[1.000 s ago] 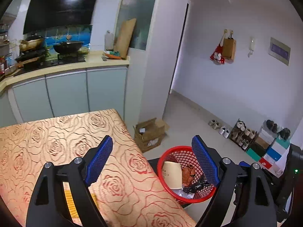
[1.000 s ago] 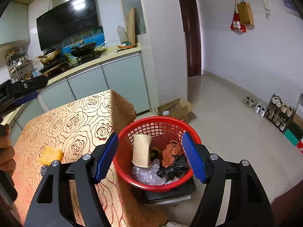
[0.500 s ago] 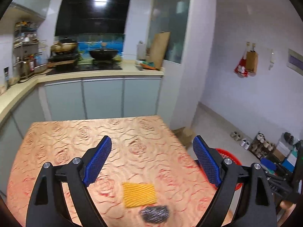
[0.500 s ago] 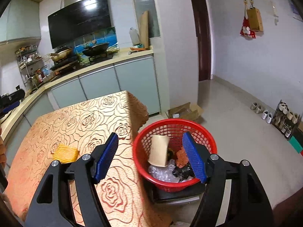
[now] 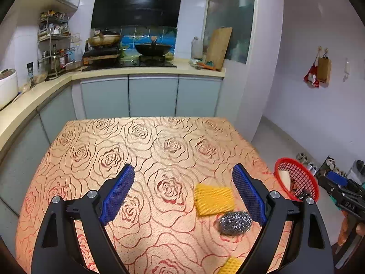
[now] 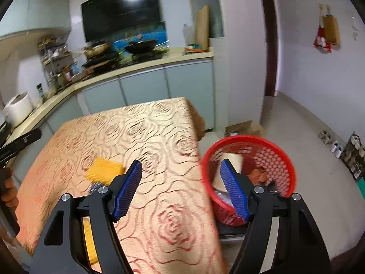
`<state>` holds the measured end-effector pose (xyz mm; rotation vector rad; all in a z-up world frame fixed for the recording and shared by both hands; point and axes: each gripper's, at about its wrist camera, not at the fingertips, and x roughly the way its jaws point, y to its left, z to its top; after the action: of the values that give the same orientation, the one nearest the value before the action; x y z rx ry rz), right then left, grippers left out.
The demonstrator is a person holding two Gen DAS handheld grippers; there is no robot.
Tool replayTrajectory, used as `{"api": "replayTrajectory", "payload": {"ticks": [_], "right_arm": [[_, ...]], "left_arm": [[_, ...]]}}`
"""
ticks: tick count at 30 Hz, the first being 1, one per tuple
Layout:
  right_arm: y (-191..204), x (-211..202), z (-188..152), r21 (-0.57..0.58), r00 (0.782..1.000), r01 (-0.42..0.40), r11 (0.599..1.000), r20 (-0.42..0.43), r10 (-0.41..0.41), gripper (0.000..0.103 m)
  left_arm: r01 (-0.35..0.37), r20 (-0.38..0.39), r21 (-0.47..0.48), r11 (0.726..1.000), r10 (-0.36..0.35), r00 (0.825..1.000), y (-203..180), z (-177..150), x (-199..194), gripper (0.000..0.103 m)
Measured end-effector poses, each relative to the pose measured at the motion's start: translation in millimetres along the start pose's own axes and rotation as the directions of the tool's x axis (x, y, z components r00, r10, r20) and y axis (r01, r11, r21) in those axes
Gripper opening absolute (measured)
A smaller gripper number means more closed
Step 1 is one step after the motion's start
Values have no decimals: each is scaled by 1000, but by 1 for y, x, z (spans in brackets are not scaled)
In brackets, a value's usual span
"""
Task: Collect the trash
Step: 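Move both open tools from the basket back over the table, then grasp the yellow mesh sponge with the left gripper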
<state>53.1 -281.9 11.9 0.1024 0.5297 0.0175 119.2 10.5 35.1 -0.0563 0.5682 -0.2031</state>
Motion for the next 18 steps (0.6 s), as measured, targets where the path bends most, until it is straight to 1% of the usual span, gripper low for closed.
{"api": "replayTrajectory", "payload": {"ticks": [2,5,9,13,16,18], "right_arm": [[11,3,-3,-19,1000,-21,1000,-12,20,69],[24,6,-6,-39,999,-45,998,-22,44,69],[32,8,-10,-53,998,-52,997,-36,50,69],[30,10,-9,-47,998,-42,998,-42,40,69],[28,12,-8,-44,999,-32,999,-44,30,69],[28,15,-8,-42,999,-25,999,-47,23,69]], "left_arm": [[-11,-20,-16,1000,10,1000,7,-3,9,85],[-20,-42,-15,1000,20,999,10,-8,22,85],[-1,-76,-3,1000,0,997,8,-15,38,85],[39,-117,-4,999,-39,992,2,-18,58,85],[92,-153,-15,996,-93,984,-4,-21,73,85],[109,-172,-19,994,-110,979,-8,-23,84,85]]}}
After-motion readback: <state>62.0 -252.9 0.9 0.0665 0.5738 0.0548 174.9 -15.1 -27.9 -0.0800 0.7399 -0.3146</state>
